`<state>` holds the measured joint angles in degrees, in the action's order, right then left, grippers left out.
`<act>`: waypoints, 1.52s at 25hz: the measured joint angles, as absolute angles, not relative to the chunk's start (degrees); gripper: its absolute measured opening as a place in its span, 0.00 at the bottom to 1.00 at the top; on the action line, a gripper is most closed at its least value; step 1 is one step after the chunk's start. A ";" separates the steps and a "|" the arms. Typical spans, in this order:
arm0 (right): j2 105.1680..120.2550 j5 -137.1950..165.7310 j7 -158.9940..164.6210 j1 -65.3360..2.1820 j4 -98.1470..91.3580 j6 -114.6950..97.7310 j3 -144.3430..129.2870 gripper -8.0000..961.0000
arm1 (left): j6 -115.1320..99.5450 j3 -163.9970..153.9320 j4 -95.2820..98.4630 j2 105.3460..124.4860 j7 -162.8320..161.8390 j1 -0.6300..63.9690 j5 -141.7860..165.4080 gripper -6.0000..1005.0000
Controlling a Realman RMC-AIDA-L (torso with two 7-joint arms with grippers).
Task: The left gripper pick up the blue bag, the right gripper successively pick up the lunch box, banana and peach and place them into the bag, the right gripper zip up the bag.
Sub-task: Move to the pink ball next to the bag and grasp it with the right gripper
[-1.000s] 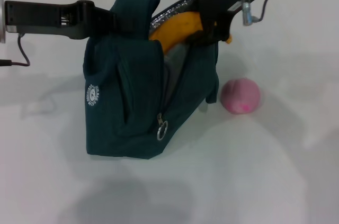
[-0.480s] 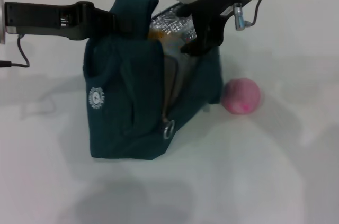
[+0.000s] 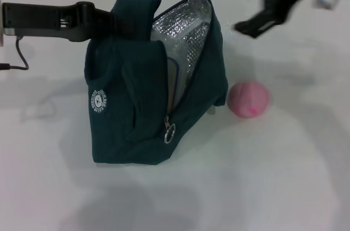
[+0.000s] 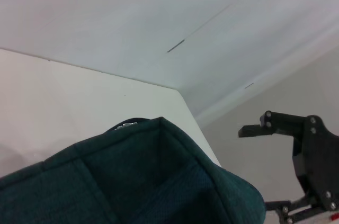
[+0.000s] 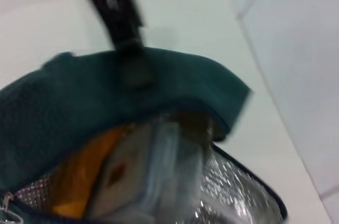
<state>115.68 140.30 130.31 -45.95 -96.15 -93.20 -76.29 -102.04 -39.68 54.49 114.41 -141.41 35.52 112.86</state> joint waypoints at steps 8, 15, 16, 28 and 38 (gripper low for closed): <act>115.52 139.31 131.10 -39.42 -85.37 -92.19 -71.43 0.92 | -102.04 -39.87 54.49 114.54 -141.38 35.78 112.85 0.04; 115.53 139.26 131.24 -43.66 -70.19 -88.58 -71.14 0.92 | -101.96 -39.90 54.49 114.53 -141.35 35.99 112.87 0.04; 115.56 139.22 131.15 -43.93 -69.25 -88.10 -71.41 0.92 | -101.95 -39.90 54.49 114.53 -141.35 35.99 112.87 0.04; 115.92 137.28 129.83 -45.80 -60.21 -81.82 -76.43 0.92 | -102.02 -40.02 54.49 114.61 -141.00 36.12 112.84 0.05; 115.94 134.66 127.57 -46.35 -54.79 -77.68 -78.20 0.92 | -102.04 -40.77 54.49 114.82 -140.90 36.19 112.79 0.05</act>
